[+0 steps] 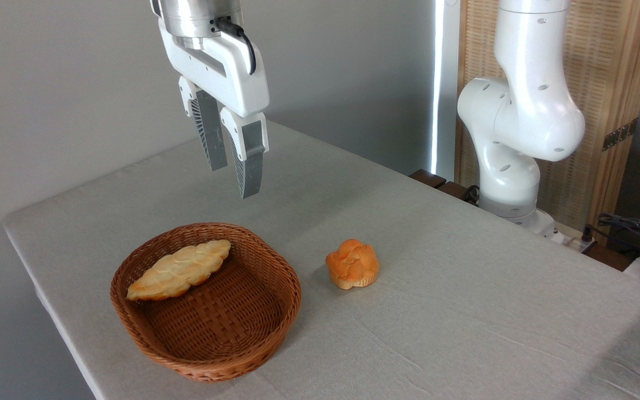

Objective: Put bread into the basket

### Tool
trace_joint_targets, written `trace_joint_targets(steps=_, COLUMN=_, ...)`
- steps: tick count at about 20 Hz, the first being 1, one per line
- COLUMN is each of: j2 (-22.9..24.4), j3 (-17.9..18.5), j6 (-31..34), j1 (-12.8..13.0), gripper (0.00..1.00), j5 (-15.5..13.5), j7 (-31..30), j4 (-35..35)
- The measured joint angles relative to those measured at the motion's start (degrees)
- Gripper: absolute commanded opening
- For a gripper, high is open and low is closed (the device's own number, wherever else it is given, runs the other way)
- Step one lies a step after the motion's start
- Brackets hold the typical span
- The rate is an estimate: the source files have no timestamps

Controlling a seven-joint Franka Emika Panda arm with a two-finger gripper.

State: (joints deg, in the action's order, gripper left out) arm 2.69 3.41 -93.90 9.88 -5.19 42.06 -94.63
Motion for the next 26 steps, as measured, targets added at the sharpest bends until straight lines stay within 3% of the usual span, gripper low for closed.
trace_joint_targets(steps=6, j2=-0.84, j3=-3.88, j6=1.58, j1=-4.19, gripper=1.00, j5=0.57, j7=-0.06, j4=1.57)
trace_joint_targets(steps=12, j2=-0.84, j3=-3.88, j6=1.59, j1=-4.60, gripper=1.00, j5=3.86, j7=-0.06, j4=1.65)
trace_joint_targets(steps=26, j2=-0.84, j3=-3.67, j6=2.34, j1=-4.61, gripper=1.00, j5=4.13, j7=-0.06, j4=1.71)
